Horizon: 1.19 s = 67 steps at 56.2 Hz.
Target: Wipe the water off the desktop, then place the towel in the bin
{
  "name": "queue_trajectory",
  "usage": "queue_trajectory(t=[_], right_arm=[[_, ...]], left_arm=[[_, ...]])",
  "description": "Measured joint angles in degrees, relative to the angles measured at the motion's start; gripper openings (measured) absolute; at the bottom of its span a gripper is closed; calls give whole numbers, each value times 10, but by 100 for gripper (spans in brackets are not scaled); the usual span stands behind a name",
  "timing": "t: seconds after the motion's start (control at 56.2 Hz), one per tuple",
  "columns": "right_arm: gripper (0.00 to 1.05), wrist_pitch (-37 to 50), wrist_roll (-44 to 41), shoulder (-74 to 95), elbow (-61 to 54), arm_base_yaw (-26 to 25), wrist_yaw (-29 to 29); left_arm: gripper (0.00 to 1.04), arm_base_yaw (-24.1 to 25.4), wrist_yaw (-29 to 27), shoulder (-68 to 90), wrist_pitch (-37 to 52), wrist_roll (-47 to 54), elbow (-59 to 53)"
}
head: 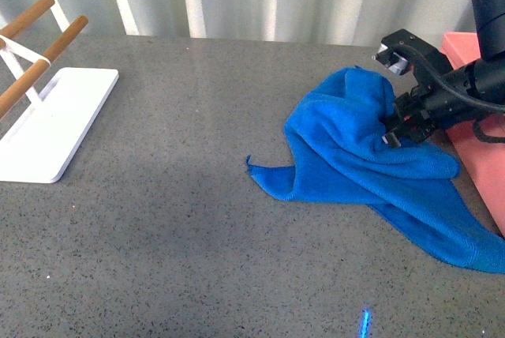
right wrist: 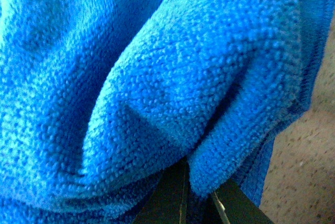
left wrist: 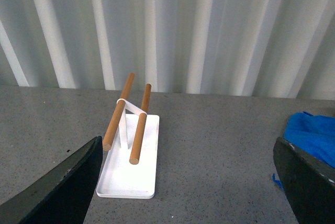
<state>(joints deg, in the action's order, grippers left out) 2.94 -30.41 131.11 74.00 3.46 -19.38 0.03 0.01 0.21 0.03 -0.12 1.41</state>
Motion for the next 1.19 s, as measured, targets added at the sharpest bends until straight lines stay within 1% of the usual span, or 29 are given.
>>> queue_trajectory(t=[0.089, 0.231, 0.374, 0.569, 0.783, 0.872, 1.014, 1.192], right_arm=[[3, 20, 0, -5, 9, 8, 17], [3, 20, 22, -33, 39, 15, 7], [3, -7, 61, -106, 103, 9, -3], [3, -48, 57, -213, 121, -12, -23], [3, -89, 56, -304, 166, -69, -58], [3, -108, 57, -338, 210, -113, -79], [3, -130, 58, -356, 264, -169, -90], [3, -145, 58, -361, 268, -220, -106]], left_arm=[[98, 0, 0, 0, 0, 0, 0], [98, 0, 0, 0, 0, 0, 0], [98, 0, 0, 0, 0, 0, 0], [98, 0, 0, 0, 0, 0, 0], [98, 0, 0, 0, 0, 0, 0], [98, 0, 0, 0, 0, 0, 0], [98, 0, 0, 0, 0, 0, 0], [98, 0, 0, 0, 0, 0, 0]])
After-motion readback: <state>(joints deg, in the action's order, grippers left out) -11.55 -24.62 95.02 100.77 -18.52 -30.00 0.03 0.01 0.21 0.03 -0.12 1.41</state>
